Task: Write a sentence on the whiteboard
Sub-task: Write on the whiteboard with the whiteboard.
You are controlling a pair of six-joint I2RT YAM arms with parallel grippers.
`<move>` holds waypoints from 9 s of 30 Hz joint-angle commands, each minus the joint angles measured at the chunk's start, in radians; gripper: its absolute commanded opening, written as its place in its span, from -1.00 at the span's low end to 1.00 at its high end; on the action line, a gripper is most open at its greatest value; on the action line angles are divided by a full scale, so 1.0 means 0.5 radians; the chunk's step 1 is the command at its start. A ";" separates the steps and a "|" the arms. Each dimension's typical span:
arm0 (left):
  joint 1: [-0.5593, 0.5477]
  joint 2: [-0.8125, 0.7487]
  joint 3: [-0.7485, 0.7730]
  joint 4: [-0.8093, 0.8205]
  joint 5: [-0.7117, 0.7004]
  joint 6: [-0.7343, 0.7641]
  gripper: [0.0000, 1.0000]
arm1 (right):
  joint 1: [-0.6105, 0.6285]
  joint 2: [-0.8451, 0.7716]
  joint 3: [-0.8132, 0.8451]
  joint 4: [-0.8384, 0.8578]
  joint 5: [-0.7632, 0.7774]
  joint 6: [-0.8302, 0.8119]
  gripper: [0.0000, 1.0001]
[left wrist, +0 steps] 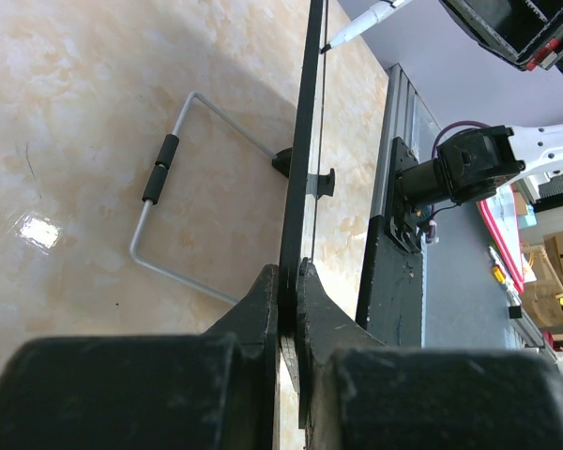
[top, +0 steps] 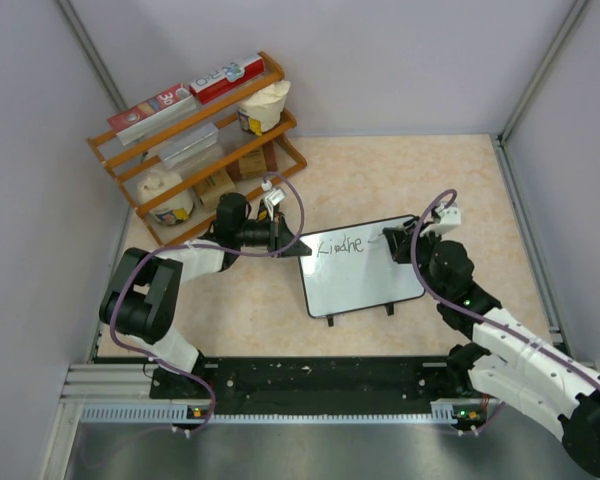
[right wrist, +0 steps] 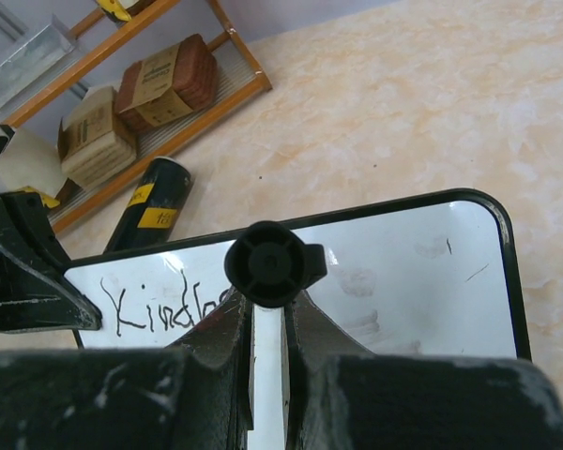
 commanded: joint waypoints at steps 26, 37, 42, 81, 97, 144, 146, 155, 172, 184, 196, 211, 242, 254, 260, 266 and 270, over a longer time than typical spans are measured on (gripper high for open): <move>-0.023 0.061 -0.018 -0.112 -0.119 0.261 -1.00 | -0.027 -0.084 -0.020 -0.078 -0.031 -0.038 -1.00; -0.023 0.057 -0.021 -0.115 -0.116 0.261 -1.00 | -0.024 -0.062 -0.069 0.026 -0.202 -0.038 -1.00; -0.023 0.061 -0.024 -0.115 -0.119 0.264 -1.00 | -0.027 -0.059 -0.057 0.054 -0.196 0.026 -1.00; -0.023 0.057 -0.018 -0.146 -0.125 0.286 -1.00 | -0.069 -0.050 0.010 -0.005 -0.083 -0.057 -1.00; -0.023 0.061 -0.014 -0.152 -0.131 0.286 -1.00 | -0.069 -0.145 -0.042 -0.140 0.024 -0.081 -1.00; -0.023 -0.096 -0.060 -0.266 -0.211 0.359 -1.00 | -0.073 -0.603 -0.002 -0.321 -0.279 -0.155 -1.00; -0.023 -0.117 -0.064 -0.278 -0.214 0.365 -1.00 | -0.073 -0.596 -0.002 -0.327 -0.292 -0.152 -1.00; -0.023 -0.127 -0.061 -0.281 -0.223 0.369 -1.00 | -0.097 -0.563 0.016 -0.364 -0.383 -0.146 -1.00; -0.023 -0.111 -0.057 -0.269 -0.226 0.365 -1.00 | -0.351 -0.489 0.118 -0.437 -0.614 -0.118 -1.00; -0.023 -0.081 -0.042 -0.284 -0.220 0.369 -1.00 | -0.385 -0.421 0.213 -0.435 -0.282 -0.149 -1.00; -0.023 -0.074 -0.042 -0.275 -0.201 0.359 -1.00 | -0.385 -0.280 0.155 -0.213 -0.224 -0.146 -1.00; -0.023 -0.056 -0.036 -0.269 -0.198 0.359 -1.00 | -0.386 -0.167 0.044 -0.088 -0.200 -0.121 -1.00; -0.023 -0.050 -0.036 -0.272 -0.205 0.362 -1.00 | -0.386 -0.415 -0.008 -0.152 -0.242 -0.063 -1.00; -0.023 -0.044 -0.036 -0.272 -0.201 0.365 -1.00 | -0.389 -0.253 0.084 -0.008 -0.203 -0.026 -1.00; -0.023 -0.041 -0.033 -0.275 -0.201 0.369 -1.00 | -0.385 -0.167 0.084 0.032 -0.193 -0.026 -1.00; -0.023 -0.047 -0.036 -0.275 -0.198 0.372 -1.00 | -0.389 -0.127 0.041 0.041 -0.147 -0.014 -1.00; -0.023 -0.047 -0.036 -0.275 -0.201 0.372 -1.00 | -0.386 -0.191 0.020 0.023 -0.144 -0.023 -1.00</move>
